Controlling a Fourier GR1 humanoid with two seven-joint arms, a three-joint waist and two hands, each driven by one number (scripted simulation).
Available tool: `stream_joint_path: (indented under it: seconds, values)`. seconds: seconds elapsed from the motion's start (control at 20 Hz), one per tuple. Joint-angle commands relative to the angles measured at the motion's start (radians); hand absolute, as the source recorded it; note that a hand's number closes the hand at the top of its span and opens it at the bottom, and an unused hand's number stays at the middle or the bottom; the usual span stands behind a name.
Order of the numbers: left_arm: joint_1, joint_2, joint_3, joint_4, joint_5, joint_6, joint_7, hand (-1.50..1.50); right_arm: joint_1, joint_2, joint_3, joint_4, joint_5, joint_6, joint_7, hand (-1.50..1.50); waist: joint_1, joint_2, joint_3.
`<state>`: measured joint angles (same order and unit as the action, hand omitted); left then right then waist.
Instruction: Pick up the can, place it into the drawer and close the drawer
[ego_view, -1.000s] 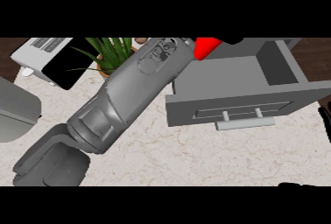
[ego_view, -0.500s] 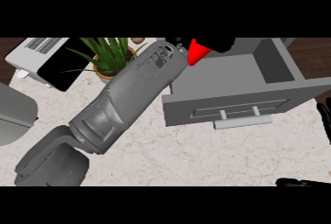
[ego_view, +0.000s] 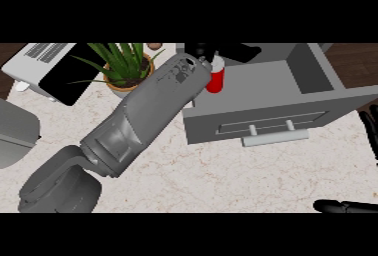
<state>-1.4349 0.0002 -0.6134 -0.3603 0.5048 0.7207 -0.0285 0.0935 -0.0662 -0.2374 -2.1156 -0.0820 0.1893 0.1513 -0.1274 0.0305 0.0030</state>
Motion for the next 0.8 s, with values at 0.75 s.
stream_joint_path:
  seconds: [0.75]
  values:
    - [0.026,0.0,0.002,-0.042,0.142,0.071,-0.06,-1.5,-0.005,-0.109,0.027,-0.098,0.248,0.015,-0.098,-1.5,0.012,-0.002,-0.001]
